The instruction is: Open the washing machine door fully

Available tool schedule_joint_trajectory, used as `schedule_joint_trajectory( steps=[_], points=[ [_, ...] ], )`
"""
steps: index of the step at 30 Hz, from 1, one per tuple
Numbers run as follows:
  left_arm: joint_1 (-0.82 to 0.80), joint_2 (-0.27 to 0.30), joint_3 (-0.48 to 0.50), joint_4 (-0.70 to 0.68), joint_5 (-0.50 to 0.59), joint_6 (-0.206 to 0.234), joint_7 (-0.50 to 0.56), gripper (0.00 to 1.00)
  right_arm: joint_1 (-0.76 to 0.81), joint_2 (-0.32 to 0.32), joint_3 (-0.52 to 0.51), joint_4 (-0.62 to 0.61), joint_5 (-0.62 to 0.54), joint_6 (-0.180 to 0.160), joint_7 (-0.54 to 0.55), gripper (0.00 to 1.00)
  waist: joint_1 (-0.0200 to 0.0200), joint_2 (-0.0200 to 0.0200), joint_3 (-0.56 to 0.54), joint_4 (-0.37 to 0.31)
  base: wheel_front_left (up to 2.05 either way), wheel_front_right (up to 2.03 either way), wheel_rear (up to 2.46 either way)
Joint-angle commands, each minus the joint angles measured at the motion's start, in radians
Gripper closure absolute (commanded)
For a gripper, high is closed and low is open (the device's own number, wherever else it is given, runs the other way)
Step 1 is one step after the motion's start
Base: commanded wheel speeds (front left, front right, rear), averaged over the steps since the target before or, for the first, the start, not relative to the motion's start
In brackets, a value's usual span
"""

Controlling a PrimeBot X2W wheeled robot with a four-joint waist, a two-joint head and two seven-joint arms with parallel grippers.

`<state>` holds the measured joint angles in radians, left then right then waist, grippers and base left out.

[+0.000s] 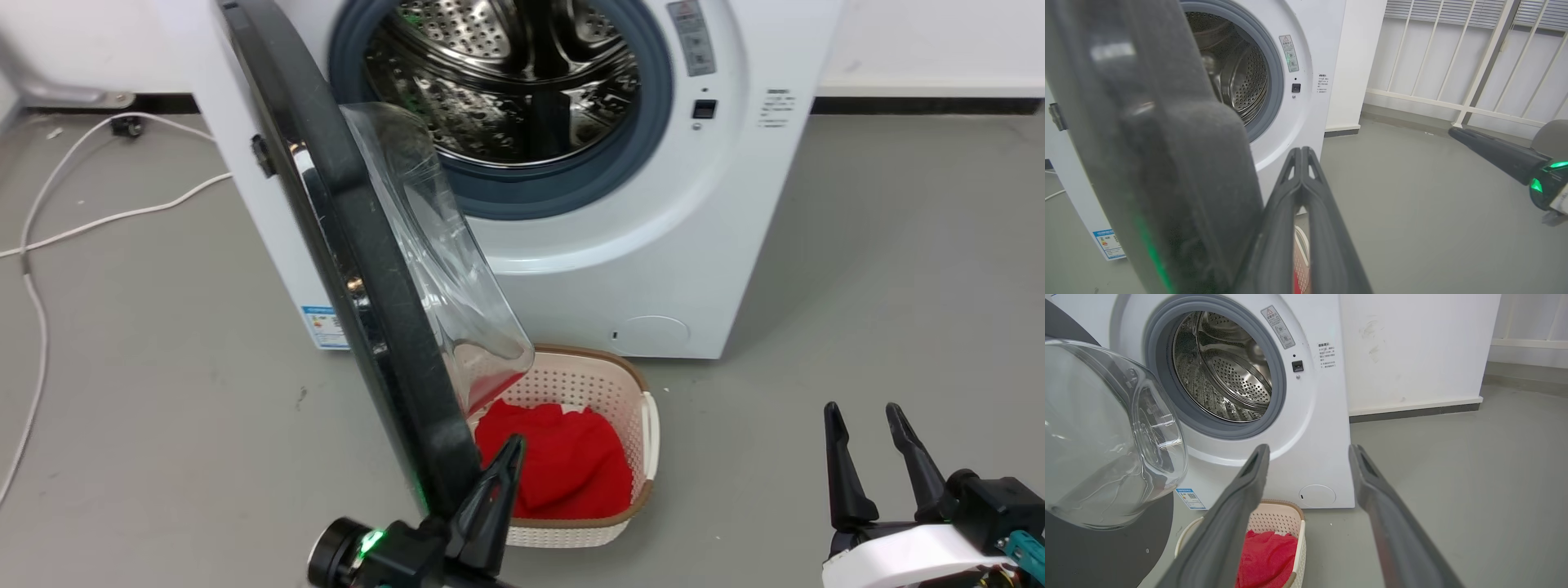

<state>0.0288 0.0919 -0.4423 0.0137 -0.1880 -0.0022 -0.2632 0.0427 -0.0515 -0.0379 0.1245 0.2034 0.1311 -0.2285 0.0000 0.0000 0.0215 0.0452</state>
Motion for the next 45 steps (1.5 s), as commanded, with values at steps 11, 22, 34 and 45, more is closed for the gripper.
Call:
schedule_joint_trajectory(
  steps=[11,22,34,45],
  points=[
    [0.119,0.046,0.111,-0.122,0.002,0.054,-0.002,1.0,0.0,0.002,-0.002,-0.014,0.003,-0.001,0.006,0.0,0.0,0.0,0.004,0.184,0.0,0.0,0.0],
    [0.089,0.09,0.294,-0.094,0.005,0.078,-0.002,1.0,-0.013,0.002,0.004,-0.021,-0.003,-0.001,0.017,0.0,0.0,0.0,0.011,0.283,0.0,0.0,0.0],
    [-0.071,0.154,0.502,0.041,-0.007,0.04,-0.002,1.0,-0.039,0.002,0.01,-0.047,-0.016,-0.001,0.034,0.0,0.0,0.0,0.062,0.268,0.0,0.0,0.0],
    [-0.221,0.212,0.751,0.202,-0.007,-0.002,-0.002,1.0,-0.068,0.002,0.002,-0.064,-0.032,-0.001,0.047,0.0,0.0,0.0,0.123,0.23,0.0,0.0,0.0]
  ],
)
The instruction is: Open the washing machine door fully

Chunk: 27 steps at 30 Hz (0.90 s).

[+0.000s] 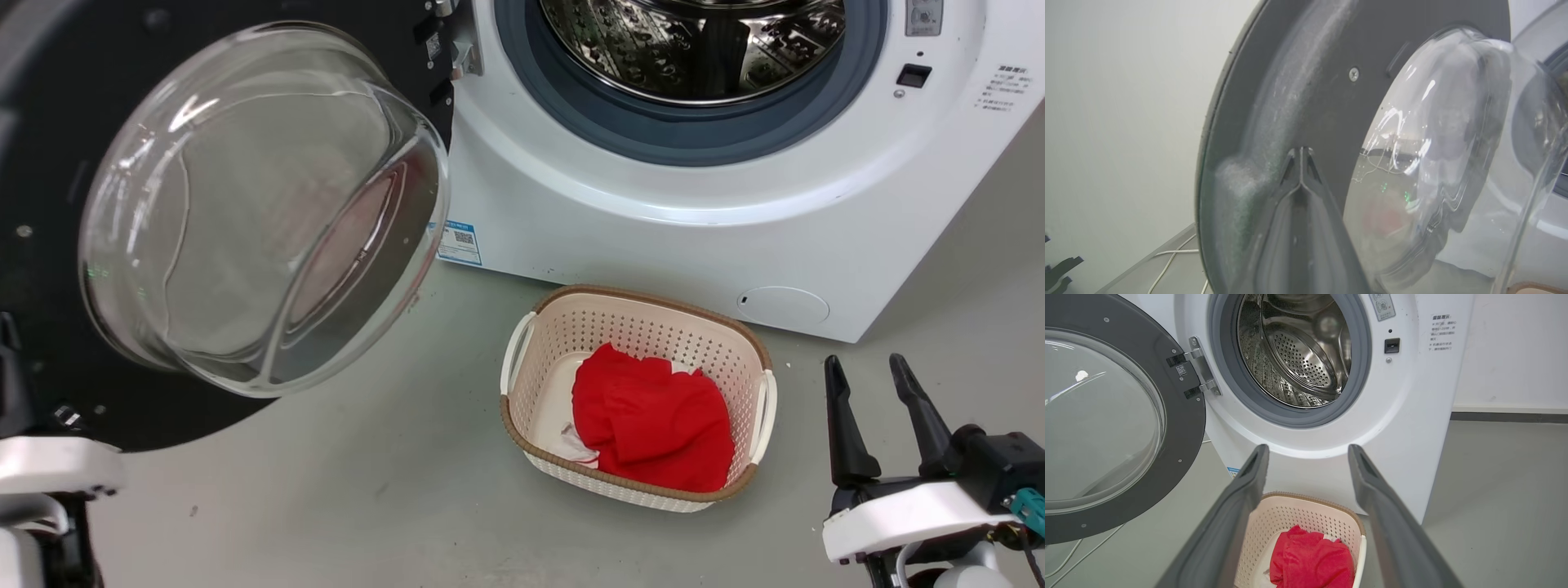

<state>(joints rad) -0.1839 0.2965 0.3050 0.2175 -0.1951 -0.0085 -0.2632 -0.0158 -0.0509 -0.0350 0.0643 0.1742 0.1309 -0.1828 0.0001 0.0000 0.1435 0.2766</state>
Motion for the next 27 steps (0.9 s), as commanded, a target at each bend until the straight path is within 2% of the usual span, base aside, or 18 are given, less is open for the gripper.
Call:
schedule_joint_trajectory(
  steps=[1,10,15,18,19,21,22,27],
  points=[
    [-0.017,0.009,0.018,0.01,0.001,-0.001,-0.002,1.0,-0.011,0.001,-0.002,-0.005,-0.006,0.0,0.002,0.0,-0.0001,0.0,0.004,-0.003,0.0,0.0,0.0],
    [-0.053,-0.005,0.097,0.064,0.033,-0.032,-0.001,1.0,-0.021,0.001,-0.008,-0.006,-0.01,0.0,0.004,0.0,-0.0001,0.0,0.011,-0.012,0.0,0.0,0.0],
    [-0.011,-0.041,0.126,0.045,0.039,-0.049,-0.001,1.0,-0.012,0.001,-0.009,0.009,0.0,0.0,-0.004,0.0,-0.0001,0.0,-0.014,-0.015,0.0,0.0,0.0],
    [0.032,-0.085,0.117,0.016,0.06,-0.058,-0.002,1.0,-0.003,0.001,-0.005,0.016,0.004,0.0,-0.01,0.0,-0.0001,0.0,-0.034,-0.019,0.0,0.0,0.0],
    [0.048,-0.099,0.113,0.006,0.063,-0.061,-0.002,0.95,0.0,0.001,-0.004,0.019,0.006,0.0,-0.011,0.0,-0.0001,0.0,-0.041,-0.02,0.0,0.0,0.0],
    [0.086,-0.123,0.109,-0.017,0.074,-0.065,-0.002,0.19,0.007,0.001,0.0,0.024,0.01,0.0,-0.012,0.0,-0.0001,0.0,-0.053,-0.022,0.0,0.0,0.0],
    [0.102,-0.136,0.107,-0.03,0.08,-0.067,-0.002,0.0,0.009,0.002,0.001,0.025,0.011,0.0,-0.013,0.0,-0.0001,0.0,-0.059,-0.022,0.0,0.0,0.0],
    [0.186,-0.192,0.091,-0.115,0.102,-0.069,-0.002,0.0,0.022,0.001,0.009,0.031,0.005,0.0,-0.012,0.0,-0.0001,0.0,-0.089,-0.027,0.0,0.0,0.0]
  ],
)
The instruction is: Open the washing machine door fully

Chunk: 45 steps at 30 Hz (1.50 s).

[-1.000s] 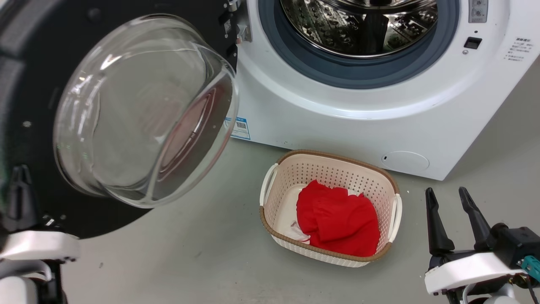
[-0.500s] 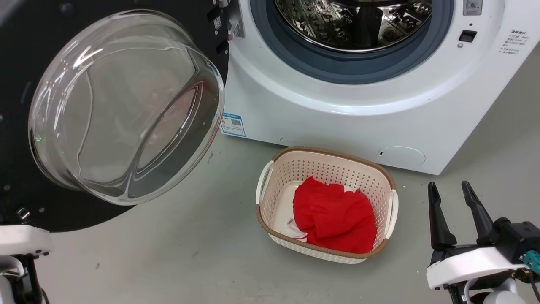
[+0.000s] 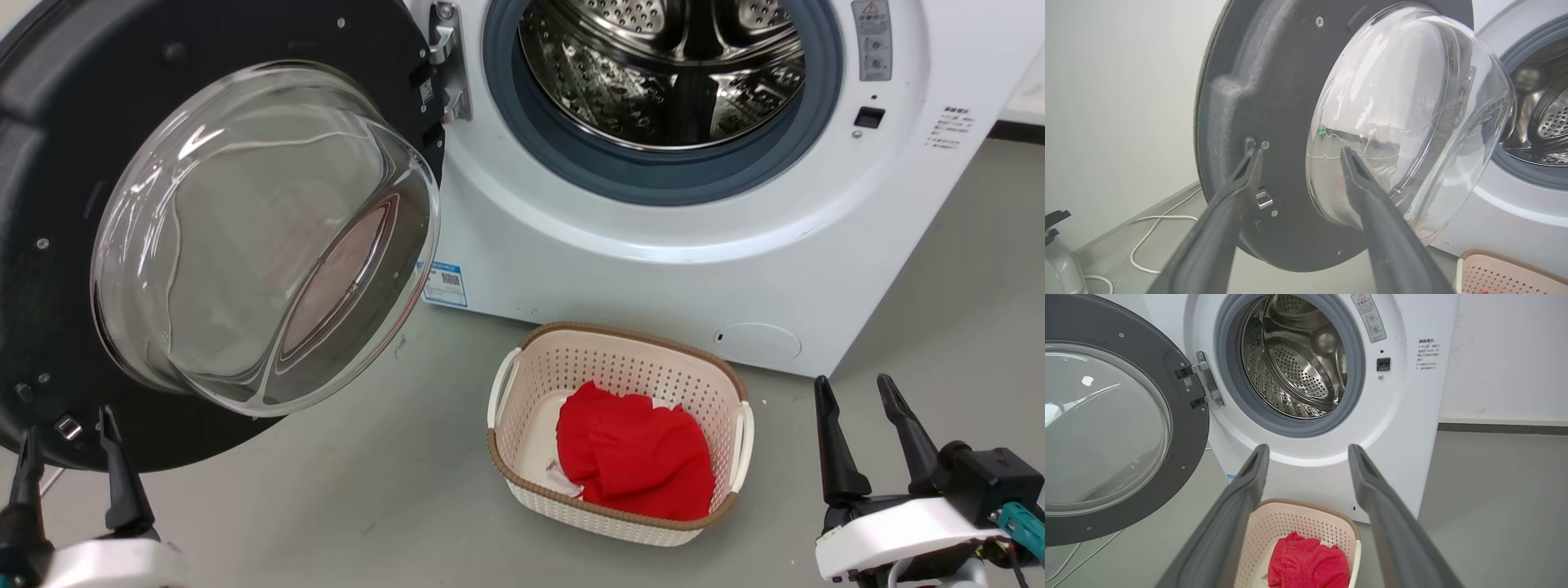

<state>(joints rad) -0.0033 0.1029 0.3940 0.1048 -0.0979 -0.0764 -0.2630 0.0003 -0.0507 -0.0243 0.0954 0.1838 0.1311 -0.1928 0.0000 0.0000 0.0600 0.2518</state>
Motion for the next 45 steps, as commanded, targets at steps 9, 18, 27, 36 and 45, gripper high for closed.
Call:
schedule_joint_trajectory(
  steps=[9,18,27,36,45],
  points=[
    [0.125,-0.044,-0.102,-0.135,0.027,0.006,-0.002,0.0,0.025,0.001,0.01,-0.018,-0.025,-0.001,0.009,0.0,0.0,0.0,-0.048,-0.037,0.0,0.0,0.0],
    [0.14,-0.051,-0.242,-0.192,0.026,0.013,-0.002,0.0,0.043,0.001,0.021,-0.082,-0.076,-0.001,0.041,0.0,0.0,0.0,-0.061,-0.126,0.0,0.0,0.0],
    [0.084,-0.045,-0.297,-0.17,0.033,-0.011,-0.002,0.0,0.06,0.001,0.025,-0.14,-0.115,-0.001,0.06,0.0,0.0,0.0,-0.066,-0.222,0.0,0.0,0.0],
    [0.07,-0.043,-0.298,-0.122,0.027,-0.015,-0.002,0.0,0.074,0.001,0.019,-0.145,-0.112,-0.001,0.068,0.0,0.0,0.0,-0.064,-0.263,0.0,0.0,0.0],
    [0.065,-0.041,-0.292,-0.104,0.025,-0.018,-0.002,0.0,0.067,0.001,0.021,-0.138,-0.1,-0.001,0.062,0.0,0.0,0.0,-0.063,-0.268,0.0,0.0,0.0]
  ],
)
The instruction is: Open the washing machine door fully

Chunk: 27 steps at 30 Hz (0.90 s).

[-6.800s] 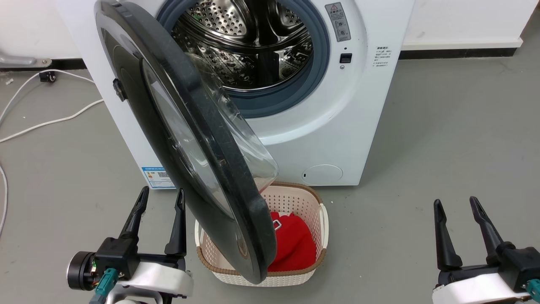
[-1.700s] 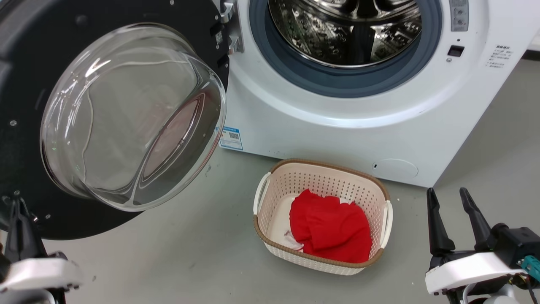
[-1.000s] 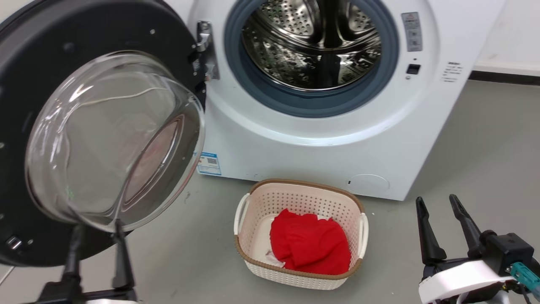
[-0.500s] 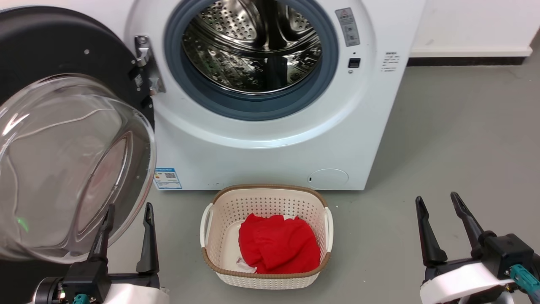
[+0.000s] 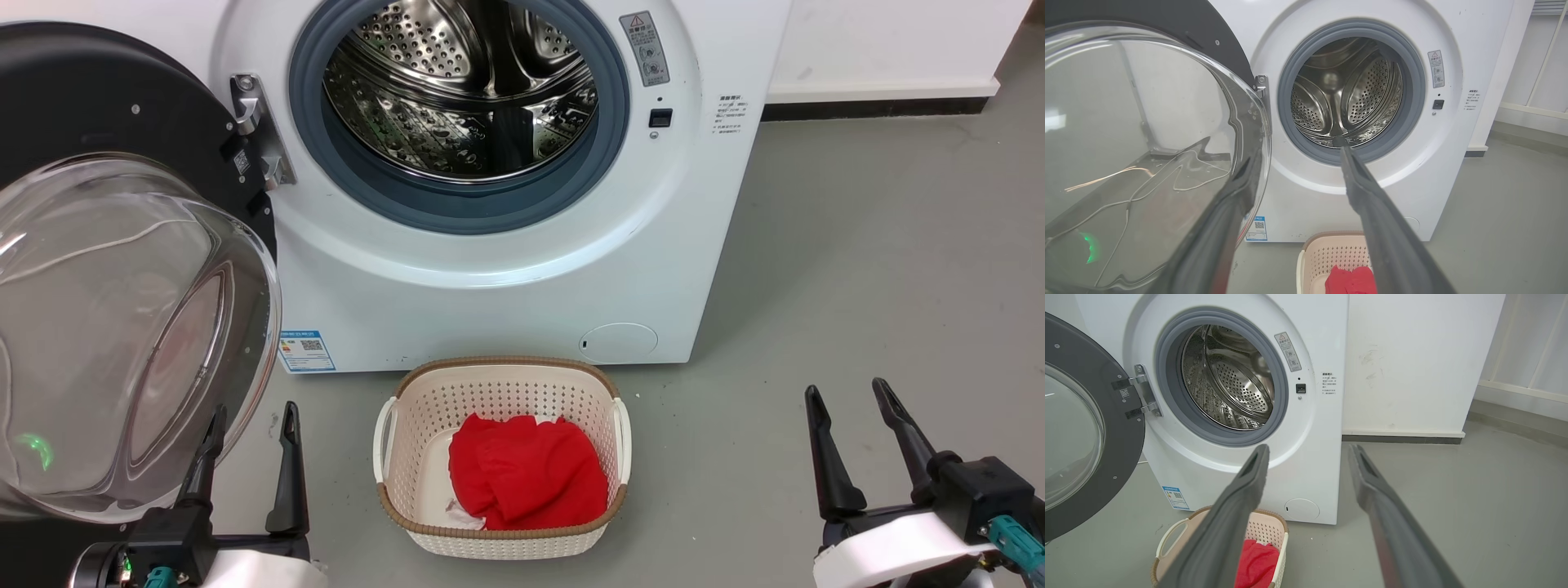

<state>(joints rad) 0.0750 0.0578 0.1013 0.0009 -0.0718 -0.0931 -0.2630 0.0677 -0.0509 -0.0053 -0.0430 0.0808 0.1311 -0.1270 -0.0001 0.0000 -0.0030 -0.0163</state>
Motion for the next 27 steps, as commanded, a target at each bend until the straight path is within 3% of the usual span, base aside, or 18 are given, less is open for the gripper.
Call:
schedule_joint_trajectory(
  steps=[1,8,9,12,27],
  points=[
    [-0.014,0.004,0.001,0.002,-0.001,0.0,-0.002,0.0,-0.001,0.001,0.002,0.001,0.005,-0.001,-0.004,0.0,0.0001,0.0,0.0,0.0,0.0,0.0,0.0],
    [-0.015,0.003,0.003,0.015,-0.008,-0.003,-0.002,0.0,-0.003,0.001,0.001,0.007,0.015,-0.001,-0.007,0.0,0.0001,0.0,-0.001,0.004,0.0,0.0,0.0],
    [-0.013,0.002,0.003,0.019,-0.012,-0.004,-0.002,1.0,-0.003,0.001,0.0,0.008,0.018,-0.001,-0.008,1.0,0.0001,0.0,-0.001,0.004,0.0,0.0,0.0],
    [-0.004,-0.004,0.007,0.042,-0.023,-0.004,0.008,1.0,0.007,0.0,0.004,0.021,0.022,0.0,-0.005,1.0,0.0001,0.0,-0.001,0.004,0.0,0.0,0.0],
    [-0.042,-0.004,0.009,0.082,-0.329,-0.011,0.084,1.0,-0.033,-0.019,0.002,0.074,0.349,0.0,0.027,1.0,0.0001,0.0,-0.001,0.006,0.0,0.0,0.0]
  ],
)
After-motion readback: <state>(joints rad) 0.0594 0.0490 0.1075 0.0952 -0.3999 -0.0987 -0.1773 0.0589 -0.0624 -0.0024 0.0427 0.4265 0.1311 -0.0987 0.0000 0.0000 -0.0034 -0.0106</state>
